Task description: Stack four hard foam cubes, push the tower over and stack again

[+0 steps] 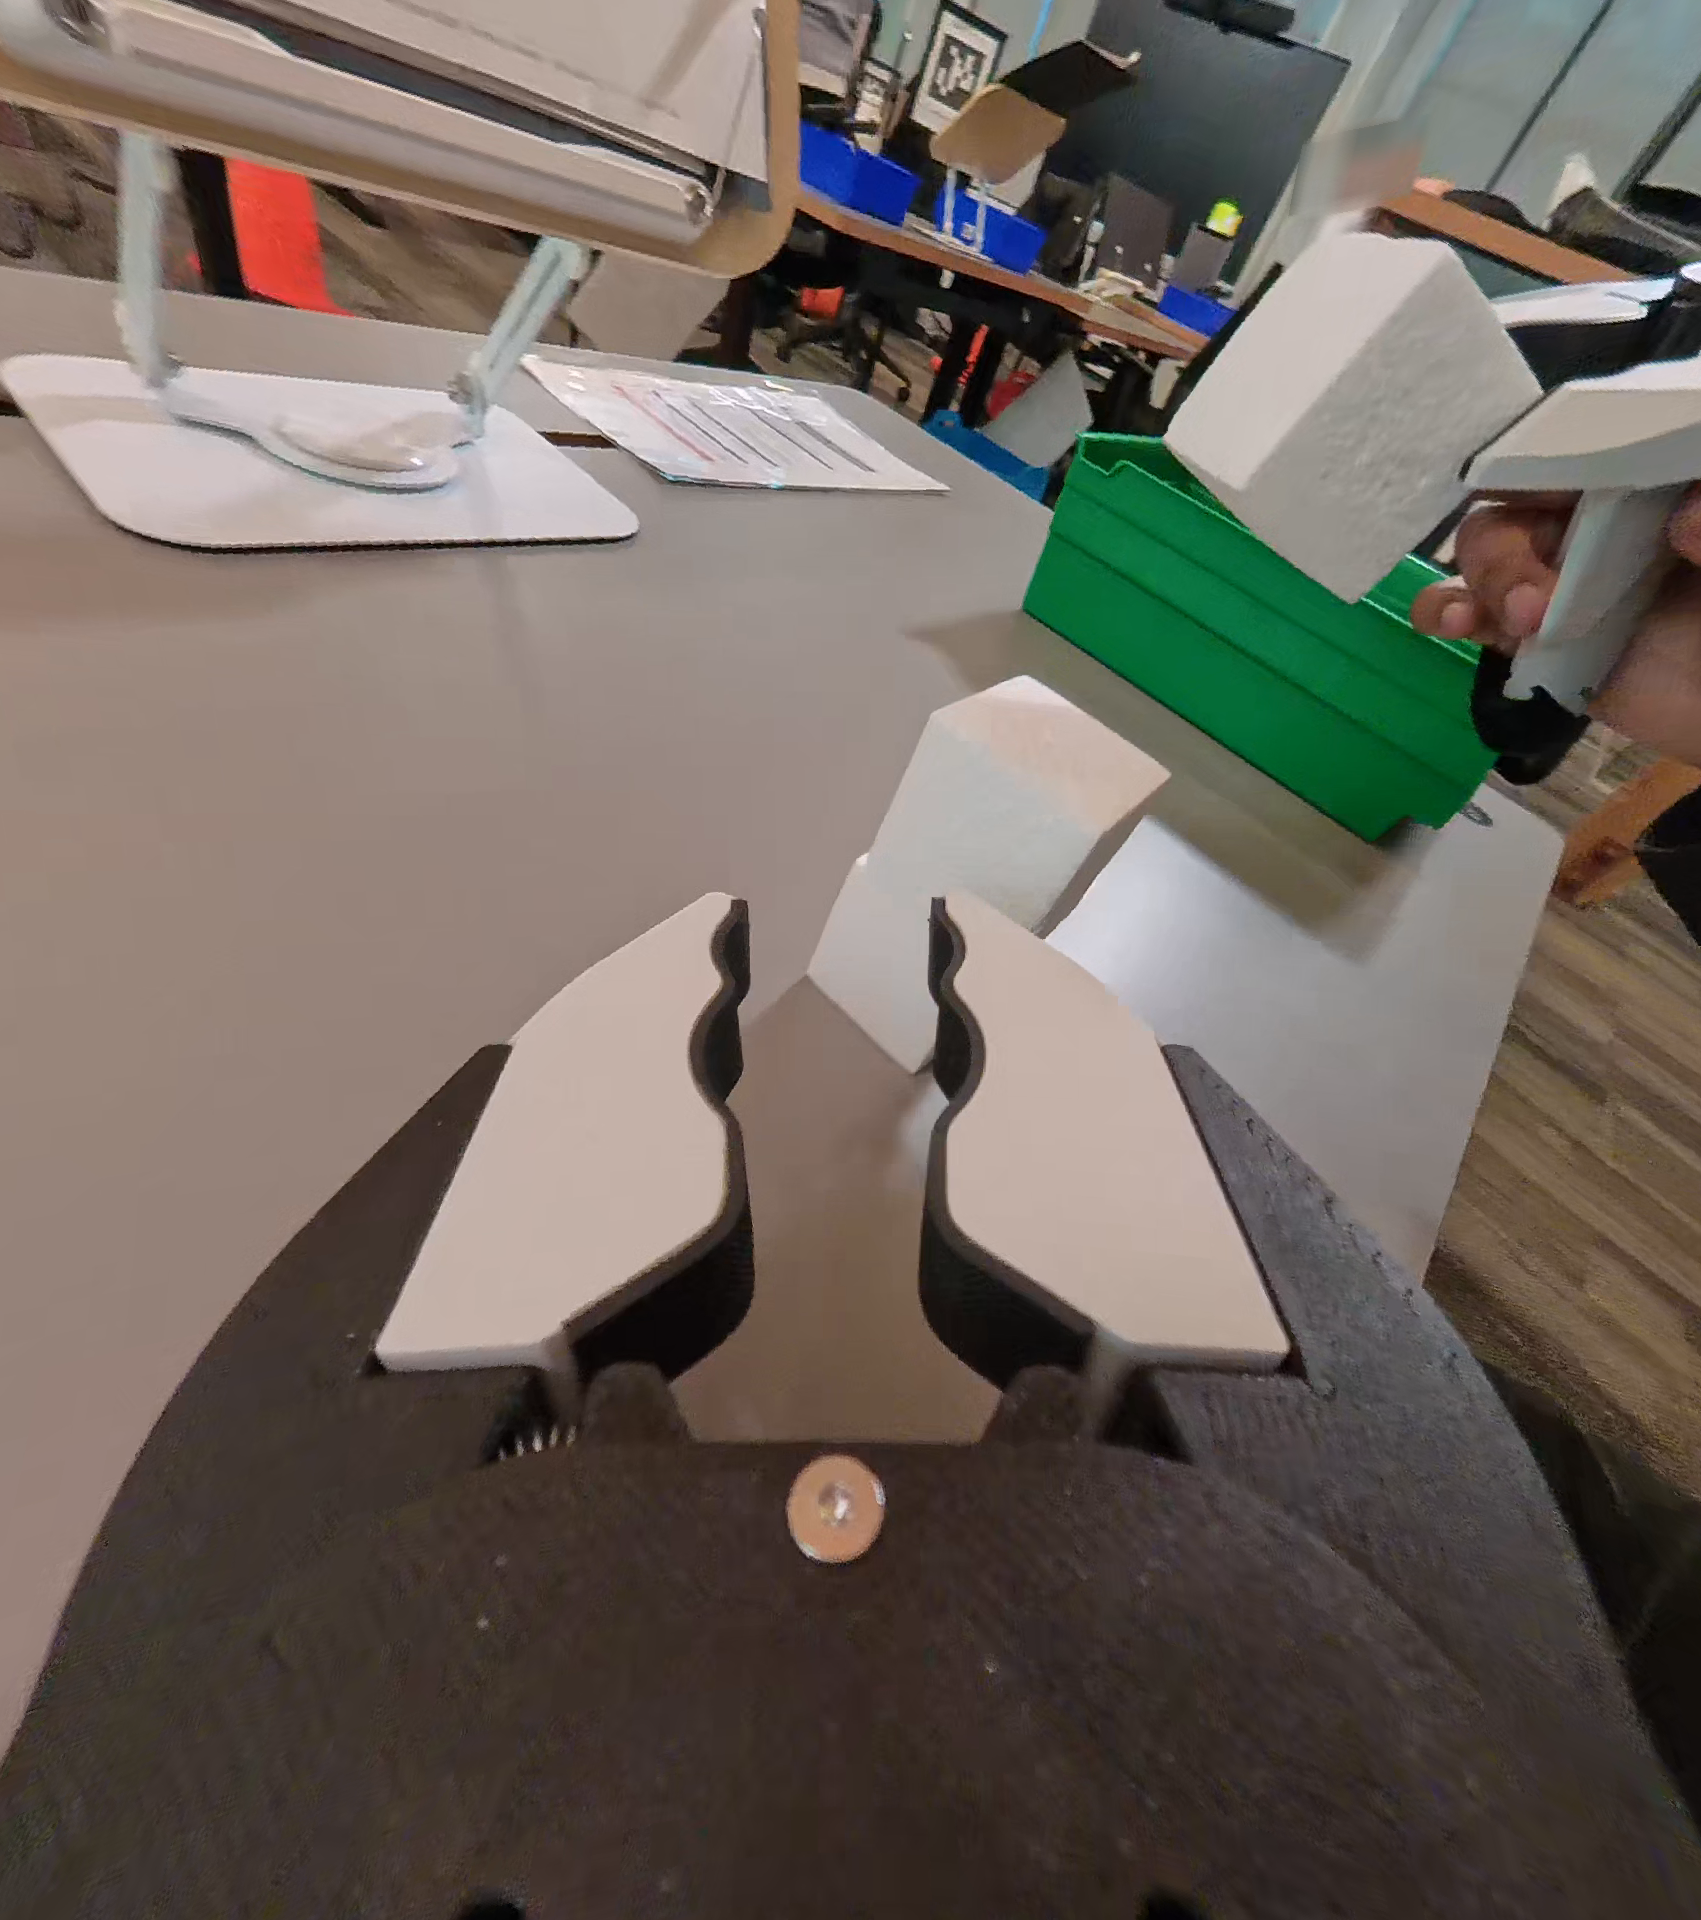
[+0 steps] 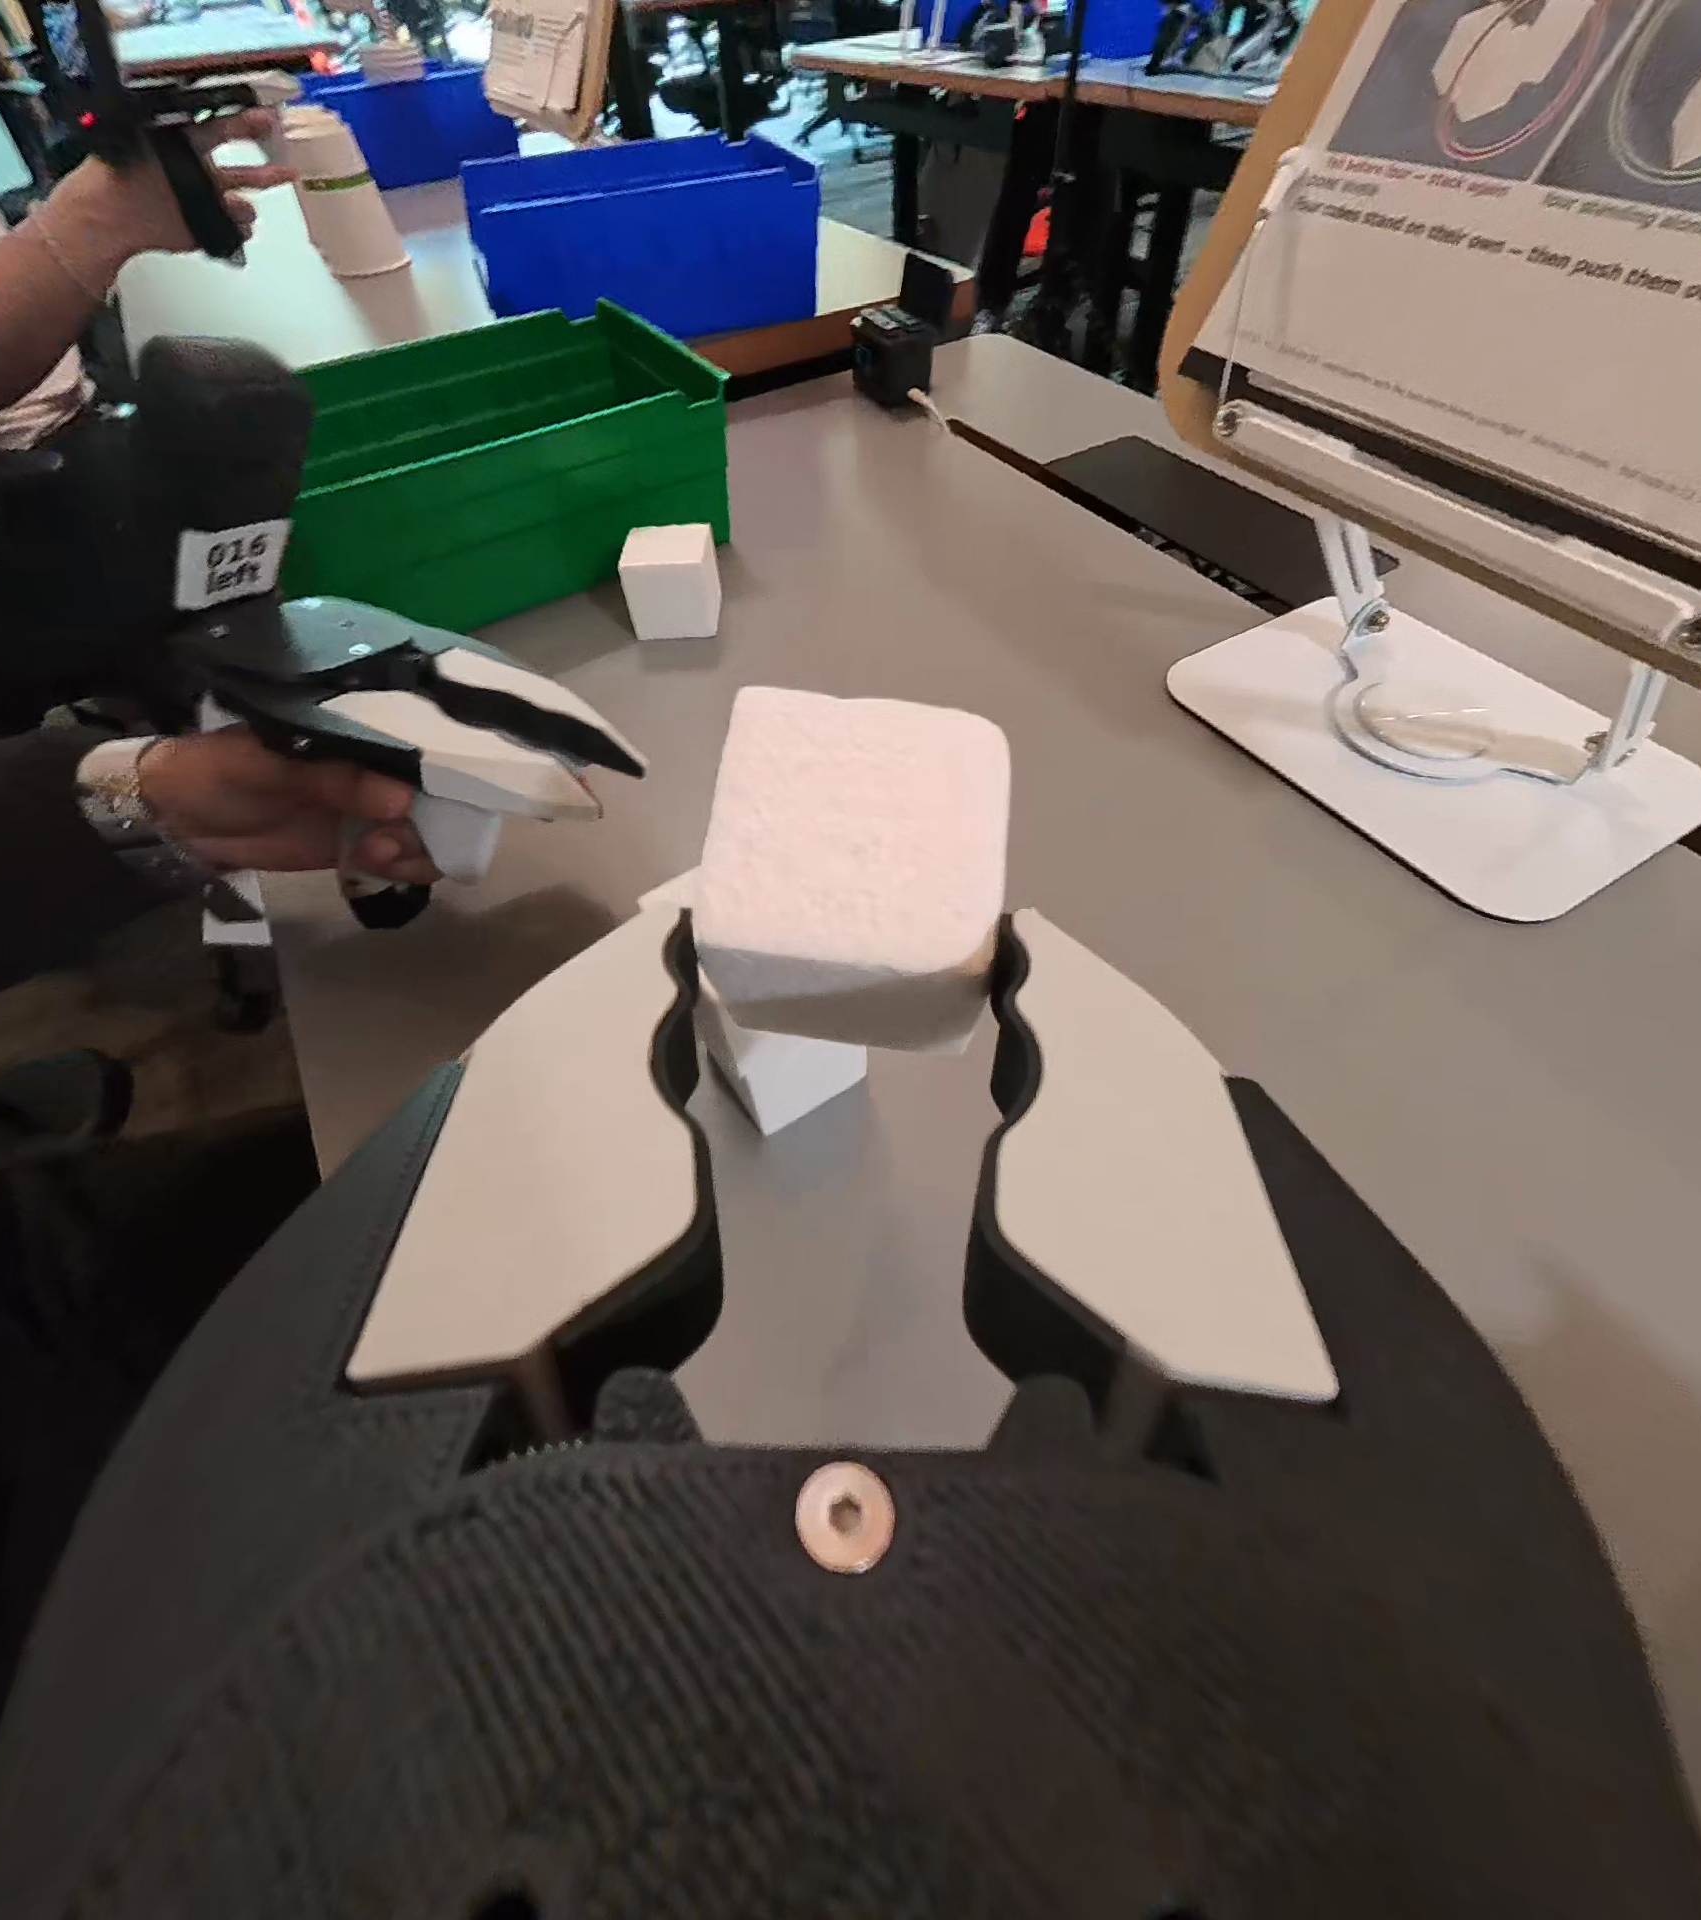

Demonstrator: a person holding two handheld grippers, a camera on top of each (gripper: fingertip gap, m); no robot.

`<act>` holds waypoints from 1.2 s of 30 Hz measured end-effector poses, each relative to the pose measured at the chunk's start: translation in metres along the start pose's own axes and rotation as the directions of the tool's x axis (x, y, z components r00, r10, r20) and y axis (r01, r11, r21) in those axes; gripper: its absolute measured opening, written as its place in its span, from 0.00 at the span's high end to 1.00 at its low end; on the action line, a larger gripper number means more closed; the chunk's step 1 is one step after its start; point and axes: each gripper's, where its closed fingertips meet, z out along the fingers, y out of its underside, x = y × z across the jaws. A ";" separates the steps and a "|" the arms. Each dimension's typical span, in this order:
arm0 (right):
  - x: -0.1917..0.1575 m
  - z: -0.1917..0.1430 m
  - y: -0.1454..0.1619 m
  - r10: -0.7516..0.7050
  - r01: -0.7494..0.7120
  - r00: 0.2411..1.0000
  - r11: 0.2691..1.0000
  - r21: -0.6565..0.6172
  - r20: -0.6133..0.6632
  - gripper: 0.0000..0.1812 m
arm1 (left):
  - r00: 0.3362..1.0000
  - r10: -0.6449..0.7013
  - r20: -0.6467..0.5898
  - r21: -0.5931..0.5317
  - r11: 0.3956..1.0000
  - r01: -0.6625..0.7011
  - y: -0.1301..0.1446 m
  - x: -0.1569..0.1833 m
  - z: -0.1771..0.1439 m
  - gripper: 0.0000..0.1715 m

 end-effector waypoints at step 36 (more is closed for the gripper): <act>-0.037 0.064 0.007 -0.245 0.452 0.777 0.858 -0.243 0.580 0.69 | 0.975 0.029 0.220 -0.031 0.999 -0.022 0.030 -0.035 -0.086 0.79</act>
